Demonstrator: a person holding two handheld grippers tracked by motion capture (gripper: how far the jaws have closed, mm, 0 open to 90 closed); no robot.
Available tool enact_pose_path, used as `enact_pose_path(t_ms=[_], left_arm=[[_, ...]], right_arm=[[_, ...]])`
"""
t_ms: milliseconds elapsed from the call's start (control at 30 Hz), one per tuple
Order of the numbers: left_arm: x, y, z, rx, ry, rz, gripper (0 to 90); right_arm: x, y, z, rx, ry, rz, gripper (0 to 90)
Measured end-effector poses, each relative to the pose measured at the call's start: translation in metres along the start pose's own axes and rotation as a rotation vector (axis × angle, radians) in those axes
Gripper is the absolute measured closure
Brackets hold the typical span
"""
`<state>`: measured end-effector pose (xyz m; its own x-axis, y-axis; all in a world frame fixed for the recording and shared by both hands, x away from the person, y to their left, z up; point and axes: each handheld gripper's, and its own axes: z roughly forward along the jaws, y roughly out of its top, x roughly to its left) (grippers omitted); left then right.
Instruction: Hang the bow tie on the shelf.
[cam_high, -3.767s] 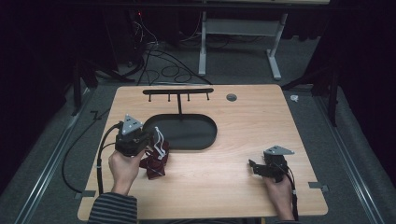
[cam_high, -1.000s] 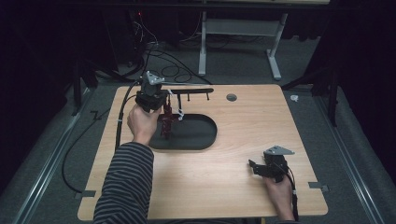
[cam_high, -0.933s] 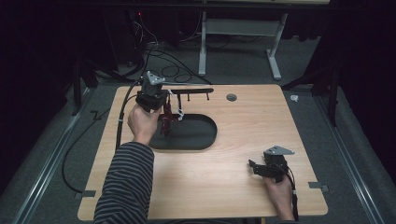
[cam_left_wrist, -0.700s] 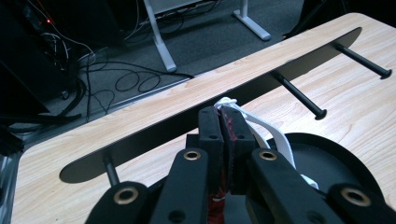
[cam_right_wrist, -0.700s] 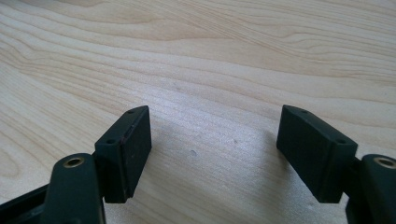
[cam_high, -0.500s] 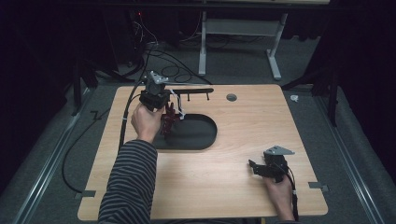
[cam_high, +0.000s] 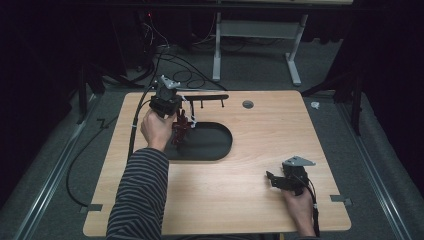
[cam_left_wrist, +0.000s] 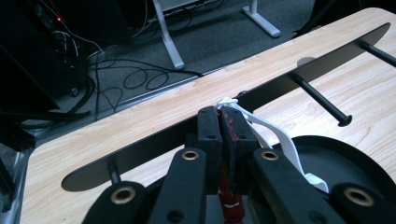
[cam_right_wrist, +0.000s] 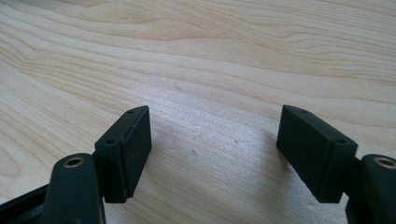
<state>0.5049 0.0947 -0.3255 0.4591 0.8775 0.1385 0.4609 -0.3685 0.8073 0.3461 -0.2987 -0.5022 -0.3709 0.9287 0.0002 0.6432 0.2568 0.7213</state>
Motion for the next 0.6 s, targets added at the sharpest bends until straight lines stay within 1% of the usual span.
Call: enact_pose_path(t_ms=[167,433,600], left_arm=[[0.0004,-0.0008,0.0022,0.01,-0.007,-0.002,84.8],[0.0009,-0.0005,-0.0005,0.004,-0.011,-0.003,79.6],[-0.0003,-0.0011,-0.0027,0.008,-0.01,0.006,75.8]], right_arm=[[0.0001,0.0,0.0,0.0,0.001,0.0,27.8],[0.0001,0.0,0.0,0.0,0.001,0.0,27.8],[0.0001,0.0,0.0,0.0,0.0,-0.001,27.8]])
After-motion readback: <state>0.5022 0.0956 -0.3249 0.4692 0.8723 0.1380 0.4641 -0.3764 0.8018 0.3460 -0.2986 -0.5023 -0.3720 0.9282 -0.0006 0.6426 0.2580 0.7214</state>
